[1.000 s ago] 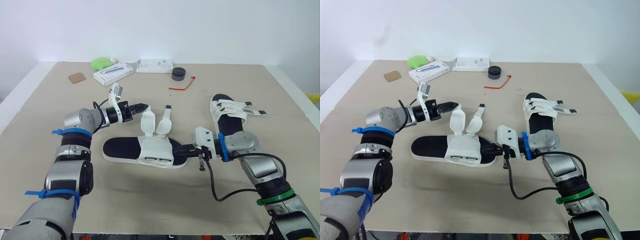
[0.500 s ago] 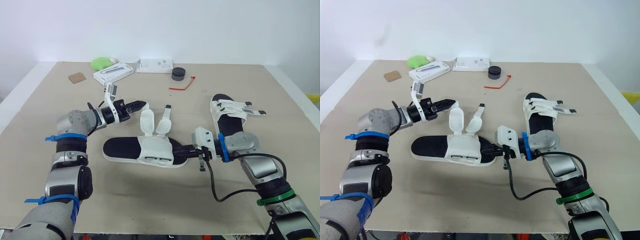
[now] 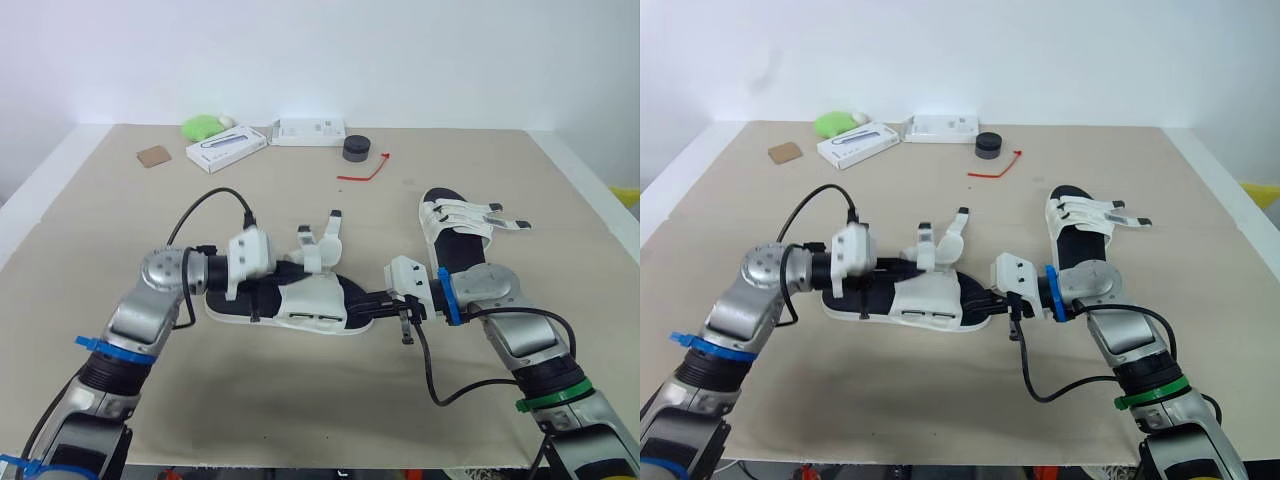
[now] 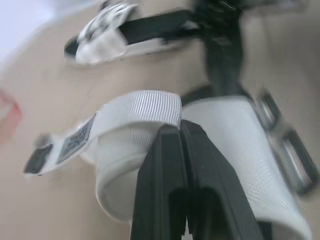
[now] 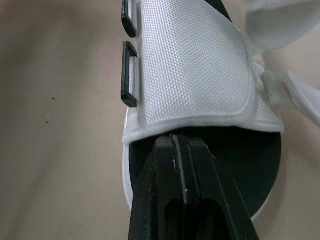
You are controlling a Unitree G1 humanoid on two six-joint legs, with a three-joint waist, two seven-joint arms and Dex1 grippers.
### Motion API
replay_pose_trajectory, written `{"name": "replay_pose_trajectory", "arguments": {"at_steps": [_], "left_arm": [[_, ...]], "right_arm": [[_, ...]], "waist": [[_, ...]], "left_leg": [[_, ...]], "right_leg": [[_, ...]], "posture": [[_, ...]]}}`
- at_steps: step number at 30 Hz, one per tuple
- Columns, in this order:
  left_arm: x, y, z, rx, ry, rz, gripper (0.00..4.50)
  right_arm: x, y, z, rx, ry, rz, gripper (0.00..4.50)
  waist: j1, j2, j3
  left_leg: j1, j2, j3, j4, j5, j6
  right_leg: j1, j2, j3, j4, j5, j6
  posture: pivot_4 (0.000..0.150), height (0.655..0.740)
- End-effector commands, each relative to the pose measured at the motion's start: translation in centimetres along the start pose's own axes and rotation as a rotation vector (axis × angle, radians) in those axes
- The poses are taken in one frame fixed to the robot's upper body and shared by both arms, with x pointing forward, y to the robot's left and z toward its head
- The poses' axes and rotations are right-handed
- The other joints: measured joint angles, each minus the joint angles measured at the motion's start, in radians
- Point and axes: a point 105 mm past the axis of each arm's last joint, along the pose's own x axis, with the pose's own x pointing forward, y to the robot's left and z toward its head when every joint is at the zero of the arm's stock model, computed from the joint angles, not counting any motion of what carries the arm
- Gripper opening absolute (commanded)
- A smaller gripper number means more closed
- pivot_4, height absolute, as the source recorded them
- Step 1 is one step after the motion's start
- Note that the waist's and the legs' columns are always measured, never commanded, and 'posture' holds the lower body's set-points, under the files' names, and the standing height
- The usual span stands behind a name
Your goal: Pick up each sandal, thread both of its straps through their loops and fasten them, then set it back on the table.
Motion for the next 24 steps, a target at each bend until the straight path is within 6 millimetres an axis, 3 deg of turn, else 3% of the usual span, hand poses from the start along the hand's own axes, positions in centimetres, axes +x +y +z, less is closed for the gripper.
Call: {"name": "replay_pose_trajectory", "arguments": {"at_steps": [1,4,10,15,24], "left_arm": [[-0.3,1.0,0.4,0.438,0.034,0.034,0.07],[-0.4,1.5,0.2,0.728,0.057,0.027,0.07],[-0.8,0.5,0.2,1.129,0.018,-0.104,0.07],[-1.2,0.5,-0.9,1.146,0.023,-0.112,0.07],[-1.8,0.9,-0.5,1.229,-0.006,-0.082,0.07]], "right_arm": [[0.1,0.1,0.8,-0.035,-0.017,0.012,0.00],[0.2,0.1,0.8,-0.033,-0.018,0.017,0.00],[0.3,-0.1,0.8,-0.033,-0.016,0.022,0.00],[0.4,-0.1,0.9,-0.035,-0.017,0.026,0.00],[0.4,-0.1,0.8,-0.033,-0.015,0.031,0.00]], "waist": [[0.001,0.000,0.000],[0.001,0.000,0.000],[-0.001,0.000,0.000],[-0.001,0.000,0.000],[-0.001,0.000,0.000]], "left_leg": [[0.000,0.000,0.000,0.000,0.000,0.001],[0.000,-0.001,0.002,0.000,0.002,0.003],[0.000,0.000,0.003,0.000,0.001,0.005],[0.000,0.000,0.004,0.000,0.000,0.006],[0.001,0.001,0.004,0.000,0.000,0.006]], "right_leg": [[0.000,0.000,0.000,0.000,0.000,0.001],[0.001,-0.001,0.000,-0.001,0.002,0.003],[0.000,-0.001,0.001,-0.002,0.004,0.001],[0.000,-0.002,0.000,-0.002,0.003,0.001],[0.000,-0.002,-0.001,-0.001,0.004,0.001]], "posture": [[0.150,0.7400],[0.150,0.7400],[0.150,0.7400],[0.150,0.7400],[0.150,0.7400]]}}
